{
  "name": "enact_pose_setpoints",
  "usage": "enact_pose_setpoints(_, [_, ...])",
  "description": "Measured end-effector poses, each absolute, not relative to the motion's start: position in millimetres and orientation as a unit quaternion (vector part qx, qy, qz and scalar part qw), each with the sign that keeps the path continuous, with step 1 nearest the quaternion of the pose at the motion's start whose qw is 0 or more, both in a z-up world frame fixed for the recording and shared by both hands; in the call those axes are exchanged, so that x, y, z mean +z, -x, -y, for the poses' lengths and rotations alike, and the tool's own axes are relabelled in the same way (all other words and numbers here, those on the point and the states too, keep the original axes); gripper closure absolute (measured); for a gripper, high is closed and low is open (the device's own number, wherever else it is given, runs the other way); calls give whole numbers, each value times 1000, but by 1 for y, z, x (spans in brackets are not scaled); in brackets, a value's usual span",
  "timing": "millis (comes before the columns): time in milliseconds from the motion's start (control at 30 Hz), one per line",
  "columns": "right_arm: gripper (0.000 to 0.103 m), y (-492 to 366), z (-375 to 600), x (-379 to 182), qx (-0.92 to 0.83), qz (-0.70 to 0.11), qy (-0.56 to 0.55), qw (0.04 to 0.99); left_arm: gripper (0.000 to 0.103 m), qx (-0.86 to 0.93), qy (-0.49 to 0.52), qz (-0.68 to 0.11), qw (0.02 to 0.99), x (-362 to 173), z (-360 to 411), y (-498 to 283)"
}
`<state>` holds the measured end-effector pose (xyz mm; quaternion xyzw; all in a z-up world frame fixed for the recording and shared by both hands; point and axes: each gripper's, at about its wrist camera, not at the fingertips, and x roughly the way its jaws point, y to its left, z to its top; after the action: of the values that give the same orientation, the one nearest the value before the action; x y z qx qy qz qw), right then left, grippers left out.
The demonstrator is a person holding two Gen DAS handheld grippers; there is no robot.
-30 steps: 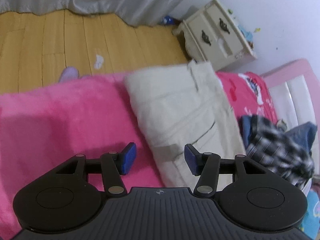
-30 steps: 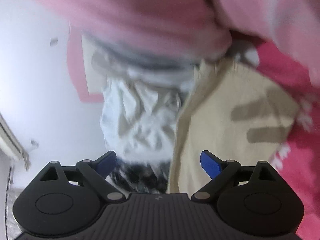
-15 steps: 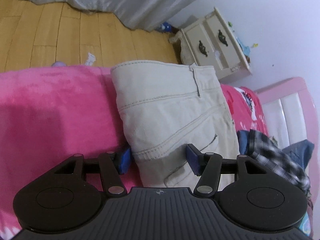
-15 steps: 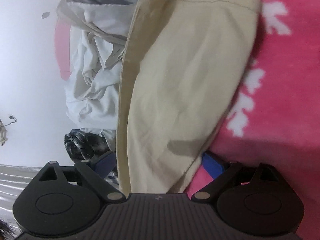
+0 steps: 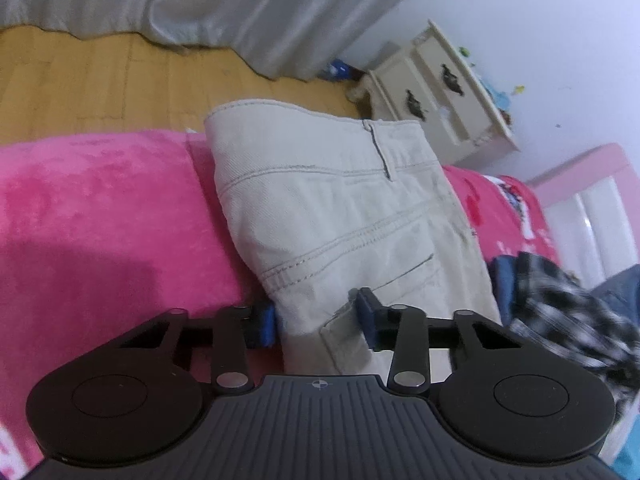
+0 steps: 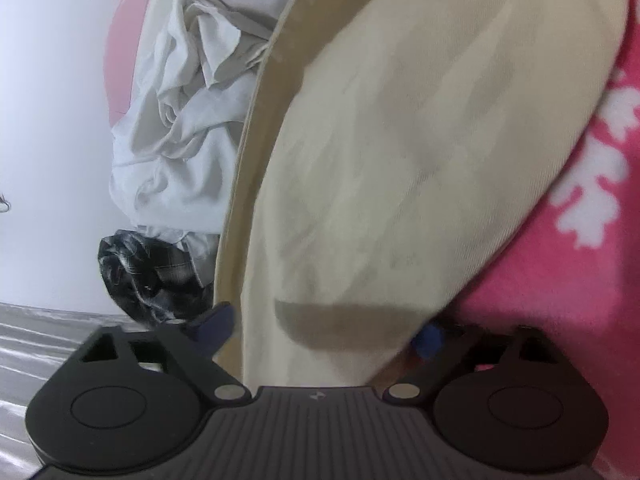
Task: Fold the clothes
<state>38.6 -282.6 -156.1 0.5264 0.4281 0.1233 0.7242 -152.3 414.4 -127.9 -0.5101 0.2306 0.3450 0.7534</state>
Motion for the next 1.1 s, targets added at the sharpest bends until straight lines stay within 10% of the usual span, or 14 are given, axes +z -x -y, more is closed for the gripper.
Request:
enact_pose_setpoints(100, [74,-38,281,-164,103,-432,-526,725,76,380,498,-238,742,-117,-407,145])
enact_pose_setpoints(200, [85,-40,274,-156,87,-435,-504,741,84,400,468,-247,748,-93,-398,136])
enact_pose_setpoints(700, [91,31,293,-72,96,-457,-434,771,89,369,470,-245,763,-25,-351,254])
enact_pose_setpoints(1100, [88,133,306,-72,59,-539,-361,759,85,406,428,-332,736,-92,-309,372])
